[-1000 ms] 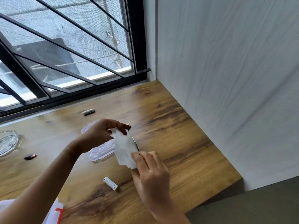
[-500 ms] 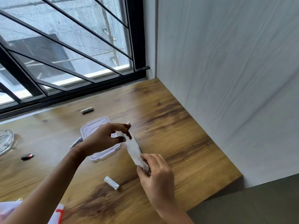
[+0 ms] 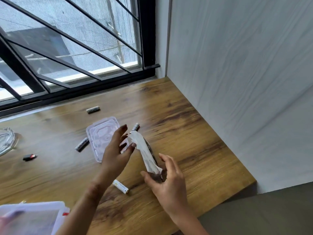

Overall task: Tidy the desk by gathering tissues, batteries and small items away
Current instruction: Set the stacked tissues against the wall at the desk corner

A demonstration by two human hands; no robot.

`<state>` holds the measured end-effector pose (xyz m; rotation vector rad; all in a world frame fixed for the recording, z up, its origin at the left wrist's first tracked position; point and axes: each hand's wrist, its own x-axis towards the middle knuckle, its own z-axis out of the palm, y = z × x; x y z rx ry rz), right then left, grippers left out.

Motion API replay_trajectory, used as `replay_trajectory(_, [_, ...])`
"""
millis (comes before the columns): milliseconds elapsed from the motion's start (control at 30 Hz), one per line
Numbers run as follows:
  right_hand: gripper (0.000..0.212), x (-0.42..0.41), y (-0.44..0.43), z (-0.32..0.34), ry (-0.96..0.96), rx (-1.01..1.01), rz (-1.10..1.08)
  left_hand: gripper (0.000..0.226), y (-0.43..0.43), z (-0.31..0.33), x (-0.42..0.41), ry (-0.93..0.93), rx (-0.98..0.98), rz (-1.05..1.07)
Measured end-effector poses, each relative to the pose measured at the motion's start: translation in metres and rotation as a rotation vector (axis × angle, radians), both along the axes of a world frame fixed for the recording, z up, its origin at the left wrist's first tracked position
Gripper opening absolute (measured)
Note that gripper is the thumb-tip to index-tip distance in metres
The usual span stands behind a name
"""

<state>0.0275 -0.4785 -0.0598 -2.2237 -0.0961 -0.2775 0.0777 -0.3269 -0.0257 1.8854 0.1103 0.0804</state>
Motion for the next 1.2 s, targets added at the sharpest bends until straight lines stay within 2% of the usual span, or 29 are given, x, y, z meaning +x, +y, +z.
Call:
replay_trajectory(100, [0.074, -0.002, 0.003, -0.006, 0.142, 0.034, 0.057, 0.057, -0.014, -0.016, -0.016, 0.069, -0.2, 0.062])
replay_trajectory(167, [0.067, -0.002, 0.006, -0.011, 0.156, 0.043, 0.047, 0.058, -0.02, -0.027, -0.024, 0.123, -0.273, 0.029])
replay_trajectory(267, [0.054, 0.0, 0.008, -0.016, 0.136, 0.044, 0.056, 0.053, -0.025, -0.037, -0.03, 0.162, -0.24, -0.062])
replay_trajectory(500, [0.04, 0.02, 0.001, 0.002, 0.037, 0.045, 0.096, 0.056, -0.024, -0.026, -0.007, 0.159, -0.258, -0.106])
replay_trajectory(867, [0.036, 0.135, -0.018, 0.051, -0.062, 0.118, 0.021, 0.056, -0.049, 0.039, 0.112, 0.054, -0.259, -0.252])
replay_trajectory(967, [0.039, 0.178, -0.025, 0.054, -0.084, 0.099, -0.011, 0.055, -0.062, 0.048, 0.153, 0.064, -0.234, -0.3])
replay_trajectory(1200, [0.029, 0.261, -0.043, 0.04, -0.058, 0.15, -0.095, 0.046, -0.097, 0.037, 0.229, 0.147, -0.246, -0.276])
